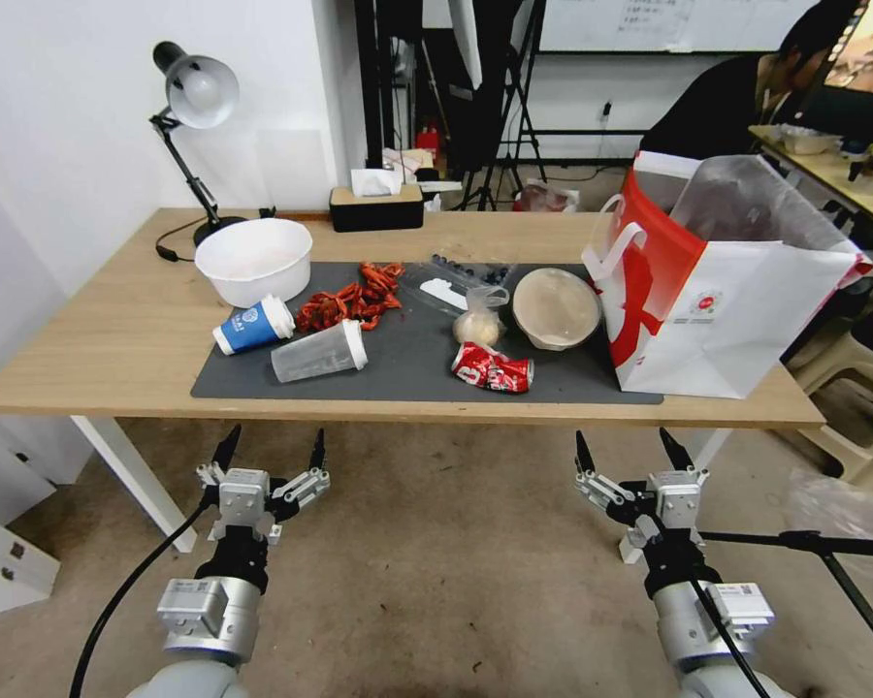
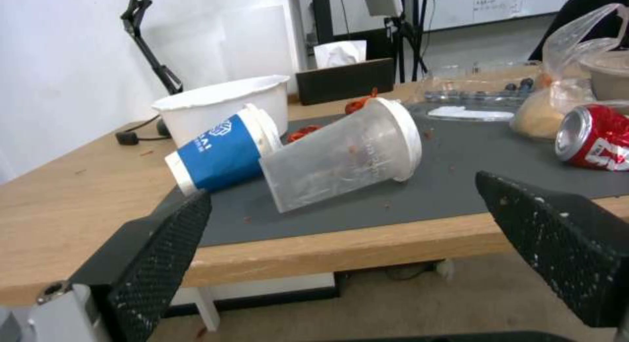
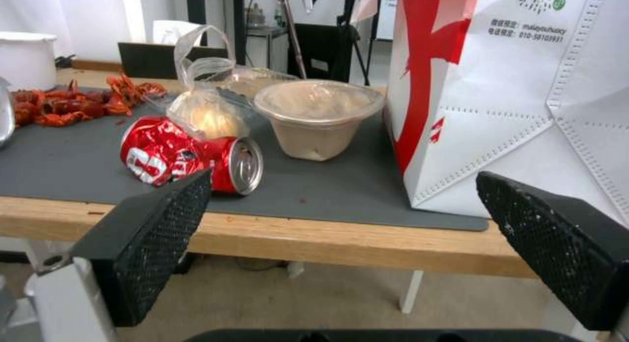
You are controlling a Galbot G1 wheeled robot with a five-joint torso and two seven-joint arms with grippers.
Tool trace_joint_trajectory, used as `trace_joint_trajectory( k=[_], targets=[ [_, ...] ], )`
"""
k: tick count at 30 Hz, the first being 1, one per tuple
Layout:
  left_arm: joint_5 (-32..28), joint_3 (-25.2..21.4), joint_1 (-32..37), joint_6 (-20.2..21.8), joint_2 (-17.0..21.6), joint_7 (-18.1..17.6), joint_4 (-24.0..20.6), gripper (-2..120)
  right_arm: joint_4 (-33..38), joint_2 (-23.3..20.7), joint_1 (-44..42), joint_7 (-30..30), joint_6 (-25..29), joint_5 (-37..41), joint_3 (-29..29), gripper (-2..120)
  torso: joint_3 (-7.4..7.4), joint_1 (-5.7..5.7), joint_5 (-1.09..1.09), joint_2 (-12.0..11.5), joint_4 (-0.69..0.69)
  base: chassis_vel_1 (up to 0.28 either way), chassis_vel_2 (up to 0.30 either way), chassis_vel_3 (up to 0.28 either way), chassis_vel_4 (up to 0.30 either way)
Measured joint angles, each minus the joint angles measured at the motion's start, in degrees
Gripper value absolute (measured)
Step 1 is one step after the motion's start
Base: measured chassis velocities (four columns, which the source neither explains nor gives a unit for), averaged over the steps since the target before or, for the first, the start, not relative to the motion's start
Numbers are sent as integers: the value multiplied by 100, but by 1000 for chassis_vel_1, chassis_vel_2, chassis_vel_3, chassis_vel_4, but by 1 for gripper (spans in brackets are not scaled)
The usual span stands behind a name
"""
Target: Pick up the trash from the table and place it into the takeout bag.
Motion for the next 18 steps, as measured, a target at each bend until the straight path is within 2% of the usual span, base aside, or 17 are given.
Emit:
trace_joint_trajectory(
  k=[15, 18],
  targets=[
    [-6, 0, -1, 3, 1, 0, 0, 100, 1, -3, 4, 0, -11, 8, 1, 100, 0, 0, 0, 0, 0, 0, 0, 0, 0],
    [-126, -7, -42, 136, 37, -11, -44, 100, 85, -78, 85, 64, -230, 184, 91, 100, 0, 0, 0, 0, 1, 0, 0, 0, 0]
  ],
)
